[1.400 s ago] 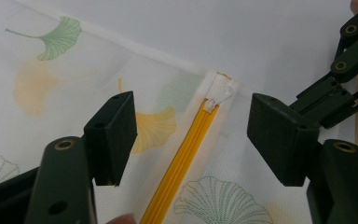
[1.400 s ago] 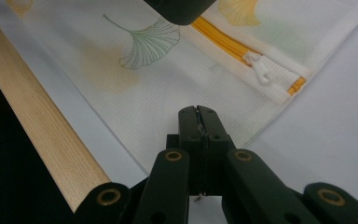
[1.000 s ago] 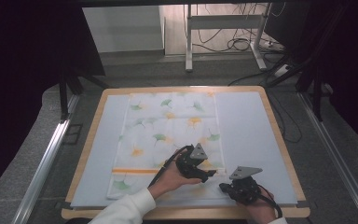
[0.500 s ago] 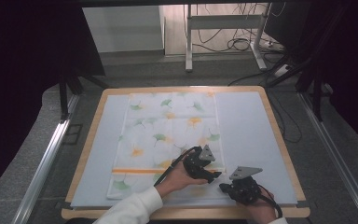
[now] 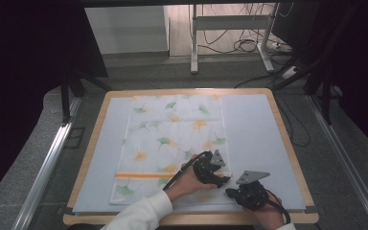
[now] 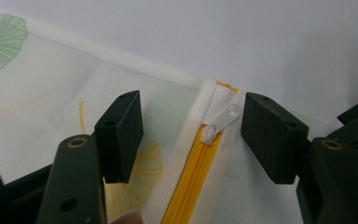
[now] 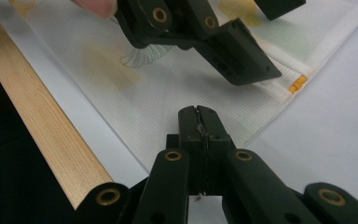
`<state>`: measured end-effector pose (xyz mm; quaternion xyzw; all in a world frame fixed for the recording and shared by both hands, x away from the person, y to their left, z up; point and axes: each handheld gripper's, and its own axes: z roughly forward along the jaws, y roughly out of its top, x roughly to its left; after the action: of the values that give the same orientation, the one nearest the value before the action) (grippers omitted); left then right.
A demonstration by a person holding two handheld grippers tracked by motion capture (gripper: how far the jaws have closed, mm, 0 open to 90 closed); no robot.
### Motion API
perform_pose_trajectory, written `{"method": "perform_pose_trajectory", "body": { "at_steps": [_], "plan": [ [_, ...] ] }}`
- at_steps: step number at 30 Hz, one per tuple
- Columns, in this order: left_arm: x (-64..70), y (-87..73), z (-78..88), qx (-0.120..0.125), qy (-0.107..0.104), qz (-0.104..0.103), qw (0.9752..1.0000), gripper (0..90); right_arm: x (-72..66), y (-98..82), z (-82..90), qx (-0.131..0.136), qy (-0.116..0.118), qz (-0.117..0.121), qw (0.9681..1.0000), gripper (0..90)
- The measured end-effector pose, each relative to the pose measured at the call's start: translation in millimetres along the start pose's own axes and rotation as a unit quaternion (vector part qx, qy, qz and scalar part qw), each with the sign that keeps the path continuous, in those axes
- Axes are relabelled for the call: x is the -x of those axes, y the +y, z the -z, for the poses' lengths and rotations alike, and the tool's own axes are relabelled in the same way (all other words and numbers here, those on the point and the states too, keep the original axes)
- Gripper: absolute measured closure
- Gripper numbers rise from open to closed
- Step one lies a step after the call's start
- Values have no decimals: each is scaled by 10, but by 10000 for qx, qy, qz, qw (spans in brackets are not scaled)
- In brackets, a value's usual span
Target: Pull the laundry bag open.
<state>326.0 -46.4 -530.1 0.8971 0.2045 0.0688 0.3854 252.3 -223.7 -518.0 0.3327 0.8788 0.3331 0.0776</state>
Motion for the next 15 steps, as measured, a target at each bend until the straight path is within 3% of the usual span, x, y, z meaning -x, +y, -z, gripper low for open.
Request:
{"method": "perform_pose_trajectory", "body": {
  "at_steps": [4, 9, 15],
  "plan": [
    [-4, 23, -20, 27, 0, 27, 10000, 407, 0, 0, 0, -2, 0, 8, 10000, 887],
    [-10, 77, -22, 35, 87, -45, 9999, 515, 0, 0, 1, -4, -3, 3, 10000, 887],
    [-25, 100, -32, -2, -100, 1, 9999, 648, 3, -1, 1, -7, 4, 11, 10000, 887]
  ]
}}
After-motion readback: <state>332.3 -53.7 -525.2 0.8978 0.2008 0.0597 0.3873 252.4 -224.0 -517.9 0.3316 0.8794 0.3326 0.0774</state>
